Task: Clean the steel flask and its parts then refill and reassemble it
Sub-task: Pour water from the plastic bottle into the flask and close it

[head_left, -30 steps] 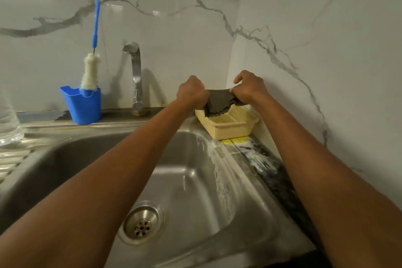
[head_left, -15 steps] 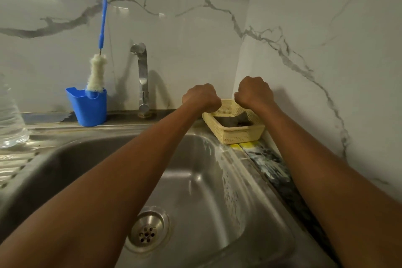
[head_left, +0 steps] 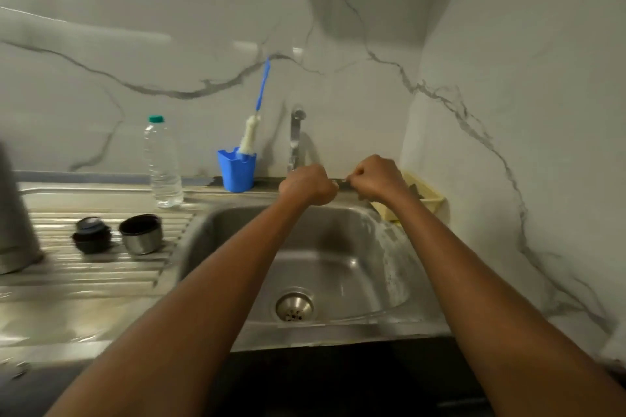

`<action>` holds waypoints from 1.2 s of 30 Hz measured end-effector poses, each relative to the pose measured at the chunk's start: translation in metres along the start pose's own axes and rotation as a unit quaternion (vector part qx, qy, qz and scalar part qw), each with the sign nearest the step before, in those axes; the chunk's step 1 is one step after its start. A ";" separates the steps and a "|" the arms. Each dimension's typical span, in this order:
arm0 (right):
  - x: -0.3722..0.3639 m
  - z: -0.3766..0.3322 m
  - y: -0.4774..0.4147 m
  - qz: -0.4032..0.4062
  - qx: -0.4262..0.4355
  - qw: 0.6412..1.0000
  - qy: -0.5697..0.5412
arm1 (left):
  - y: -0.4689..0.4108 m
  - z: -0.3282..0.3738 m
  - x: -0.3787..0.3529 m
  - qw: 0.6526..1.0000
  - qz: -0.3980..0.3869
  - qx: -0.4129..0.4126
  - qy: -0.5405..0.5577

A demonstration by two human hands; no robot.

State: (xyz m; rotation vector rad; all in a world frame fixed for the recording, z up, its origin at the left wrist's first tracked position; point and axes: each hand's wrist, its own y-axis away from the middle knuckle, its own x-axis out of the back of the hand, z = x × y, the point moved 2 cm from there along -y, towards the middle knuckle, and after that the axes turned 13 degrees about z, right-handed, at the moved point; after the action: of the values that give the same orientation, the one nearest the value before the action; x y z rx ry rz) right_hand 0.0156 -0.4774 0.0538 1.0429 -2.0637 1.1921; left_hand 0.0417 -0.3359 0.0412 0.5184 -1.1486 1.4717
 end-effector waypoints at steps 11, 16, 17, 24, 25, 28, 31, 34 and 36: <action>-0.054 -0.134 0.065 -0.111 0.074 0.983 -0.129 | 0.043 -0.114 0.094 0.996 0.058 0.054 -0.043; -0.076 -0.183 0.075 -0.111 0.092 0.977 -0.160 | 0.049 -0.162 0.125 0.990 0.102 0.089 -0.036; -0.078 -0.191 0.076 -0.112 0.091 0.975 -0.170 | 0.049 -0.171 0.129 0.988 0.113 0.097 -0.032; -0.114 -0.241 0.076 -0.117 0.107 0.970 -0.185 | 0.046 -0.223 0.154 0.976 0.172 0.128 -0.029; -0.119 -0.246 0.075 -0.118 0.111 0.971 -0.176 | 0.043 -0.231 0.156 0.975 0.180 0.129 -0.029; -0.137 -0.260 0.068 -0.112 0.121 0.973 -0.161 | 0.028 -0.252 0.161 0.970 0.200 0.136 -0.001; -0.160 -0.271 0.053 -0.120 0.123 0.971 -0.167 | 0.007 -0.268 0.161 0.964 0.222 0.137 0.040; -0.186 -0.282 0.032 -0.129 0.106 0.968 -0.188 | -0.020 -0.276 0.159 0.962 0.234 0.127 0.058; -0.205 -0.288 0.017 -0.117 0.082 0.965 -0.218 | -0.039 -0.278 0.156 0.964 0.227 0.124 0.066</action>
State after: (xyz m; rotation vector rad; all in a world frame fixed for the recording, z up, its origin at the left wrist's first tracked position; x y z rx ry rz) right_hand 0.1351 -0.1457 0.0270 1.7059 -2.1001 1.0958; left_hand 0.1144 -0.0238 0.0670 0.3279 -1.0227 2.0337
